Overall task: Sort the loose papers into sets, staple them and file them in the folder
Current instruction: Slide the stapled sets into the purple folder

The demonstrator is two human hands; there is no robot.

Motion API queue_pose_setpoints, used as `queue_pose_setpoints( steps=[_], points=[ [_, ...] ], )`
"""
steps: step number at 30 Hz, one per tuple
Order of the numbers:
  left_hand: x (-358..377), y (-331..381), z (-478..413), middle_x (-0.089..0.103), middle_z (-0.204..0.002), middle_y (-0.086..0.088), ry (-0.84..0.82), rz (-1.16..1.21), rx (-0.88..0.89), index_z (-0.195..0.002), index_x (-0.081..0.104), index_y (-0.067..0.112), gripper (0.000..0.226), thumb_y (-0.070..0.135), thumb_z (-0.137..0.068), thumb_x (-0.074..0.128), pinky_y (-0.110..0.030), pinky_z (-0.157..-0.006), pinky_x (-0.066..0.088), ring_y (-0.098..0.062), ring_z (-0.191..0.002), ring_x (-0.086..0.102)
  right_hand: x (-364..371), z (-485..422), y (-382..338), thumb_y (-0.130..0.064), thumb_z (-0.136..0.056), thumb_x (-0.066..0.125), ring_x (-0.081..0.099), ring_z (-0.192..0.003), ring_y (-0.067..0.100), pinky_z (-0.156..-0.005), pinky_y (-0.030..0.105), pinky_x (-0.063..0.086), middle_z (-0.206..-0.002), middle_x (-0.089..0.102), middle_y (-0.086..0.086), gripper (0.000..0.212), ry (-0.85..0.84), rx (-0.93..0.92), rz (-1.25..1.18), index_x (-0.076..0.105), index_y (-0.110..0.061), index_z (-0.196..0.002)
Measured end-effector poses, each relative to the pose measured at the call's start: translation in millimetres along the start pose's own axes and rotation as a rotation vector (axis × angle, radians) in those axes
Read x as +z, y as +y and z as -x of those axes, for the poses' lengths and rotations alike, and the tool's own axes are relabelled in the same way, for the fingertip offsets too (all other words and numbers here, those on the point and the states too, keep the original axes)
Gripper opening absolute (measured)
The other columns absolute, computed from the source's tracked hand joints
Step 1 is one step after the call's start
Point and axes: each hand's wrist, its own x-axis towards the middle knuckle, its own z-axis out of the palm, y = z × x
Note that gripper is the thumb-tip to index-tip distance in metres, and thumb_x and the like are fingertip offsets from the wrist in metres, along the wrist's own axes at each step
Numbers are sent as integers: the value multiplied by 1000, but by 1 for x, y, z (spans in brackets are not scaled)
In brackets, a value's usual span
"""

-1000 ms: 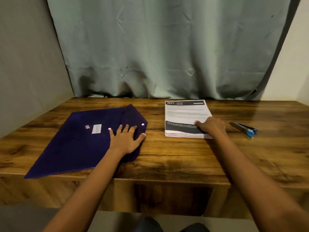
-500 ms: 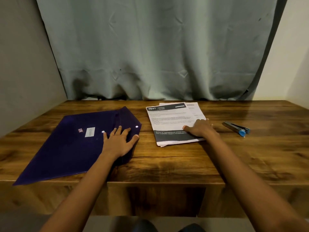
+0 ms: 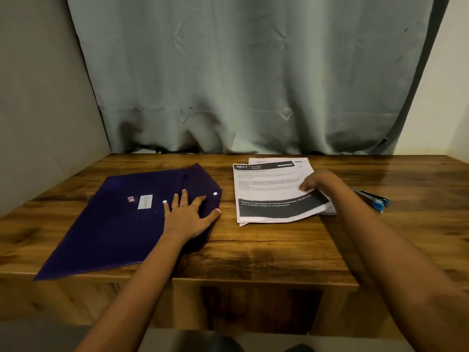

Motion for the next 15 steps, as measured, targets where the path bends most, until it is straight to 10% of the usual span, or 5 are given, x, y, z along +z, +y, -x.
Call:
queue_pose_setpoints(
  steps=[9,15],
  points=[
    [-5,0,3,-2,-159,-16,-14,46,-54,-144,29,46,78,82,-76,38,-55,-115,-2,-40,-145,-1,-12,0,-21,2,-92,56,55,-97,25,-79,30,40,-125,59,15,32,73,-109,-576,54,3,-124],
    [-6,2,4,5,-158,-20,28,126,-83,-143,36,37,84,81,-73,48,-53,-116,-1,-40,-145,4,28,6,-60,-2,-84,62,60,-112,29,-95,37,49,-121,64,9,32,187,-203,-736,62,-5,-117]
  ],
)
